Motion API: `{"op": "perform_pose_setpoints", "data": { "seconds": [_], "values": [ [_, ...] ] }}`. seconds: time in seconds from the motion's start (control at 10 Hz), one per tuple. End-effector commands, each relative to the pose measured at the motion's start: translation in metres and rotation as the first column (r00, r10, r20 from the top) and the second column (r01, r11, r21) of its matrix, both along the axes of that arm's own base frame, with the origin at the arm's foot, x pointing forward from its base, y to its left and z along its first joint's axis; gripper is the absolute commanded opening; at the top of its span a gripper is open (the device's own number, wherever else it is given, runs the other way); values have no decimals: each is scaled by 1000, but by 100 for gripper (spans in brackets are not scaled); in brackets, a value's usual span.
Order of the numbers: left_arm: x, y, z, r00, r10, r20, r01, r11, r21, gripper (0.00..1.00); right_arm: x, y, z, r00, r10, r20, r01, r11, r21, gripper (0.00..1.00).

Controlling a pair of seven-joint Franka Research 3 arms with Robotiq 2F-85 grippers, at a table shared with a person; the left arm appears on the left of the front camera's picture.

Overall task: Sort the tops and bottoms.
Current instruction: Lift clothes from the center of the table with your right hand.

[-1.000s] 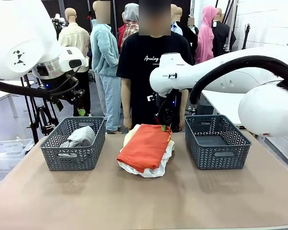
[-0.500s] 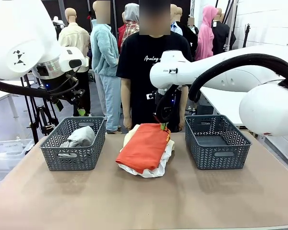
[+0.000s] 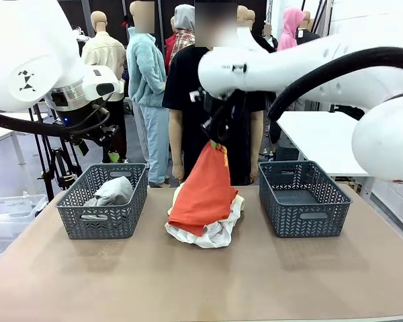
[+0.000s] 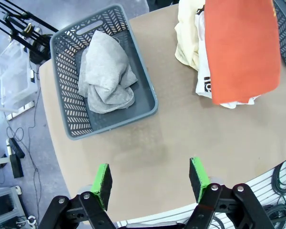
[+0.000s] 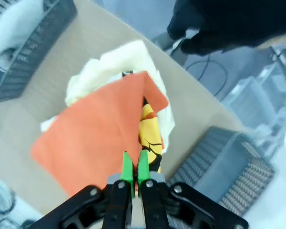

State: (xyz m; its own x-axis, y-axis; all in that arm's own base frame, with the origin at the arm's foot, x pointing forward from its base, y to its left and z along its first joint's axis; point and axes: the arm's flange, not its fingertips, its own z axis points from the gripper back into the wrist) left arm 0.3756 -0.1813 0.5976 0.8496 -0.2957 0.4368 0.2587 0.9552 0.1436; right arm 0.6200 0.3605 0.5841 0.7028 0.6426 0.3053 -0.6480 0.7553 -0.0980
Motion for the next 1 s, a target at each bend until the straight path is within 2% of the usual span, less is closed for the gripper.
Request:
{"op": "perform_pose_setpoints", "data": {
  "seconds": [0.0, 0.1, 0.2, 0.4, 0.6, 0.7, 0.9],
  "values": [
    [-1, 2, -2, 1000, 12, 16, -12, 1000, 10, 85, -16, 15, 30, 993, 38, 109, -37, 999, -10, 0],
    [-1, 2, -2, 1000, 12, 16, -12, 1000, 10, 85, -25, 20, 39, 991, 57, 117, -57, 998, -1, 0],
    [-1, 2, -2, 1000, 12, 16, -12, 1000, 10, 85, -18, 13, 31, 998, 31, 58, -31, 1000, -2, 0],
    [-1, 2, -2, 1000, 12, 16, -12, 1000, 10, 85, -18, 13, 31, 998, 31, 58, -31, 1000, -2, 0],
    [-1, 2, -2, 1000, 12, 16, -12, 1000, 10, 85, -32, 13, 44, 994, 19, 105, -21, 1000, 21, 0],
    [-1, 2, -2, 1000, 12, 16, -12, 1000, 10, 85, -34, 12, 79, 981, 8, 194, -11, 1000, 16, 0],
    [-1, 2, -2, 1000, 12, 16, -12, 1000, 10, 85, -42, 13, 147, 959, -10, 283, 12, 1000, -5, 0]
  ]
}}
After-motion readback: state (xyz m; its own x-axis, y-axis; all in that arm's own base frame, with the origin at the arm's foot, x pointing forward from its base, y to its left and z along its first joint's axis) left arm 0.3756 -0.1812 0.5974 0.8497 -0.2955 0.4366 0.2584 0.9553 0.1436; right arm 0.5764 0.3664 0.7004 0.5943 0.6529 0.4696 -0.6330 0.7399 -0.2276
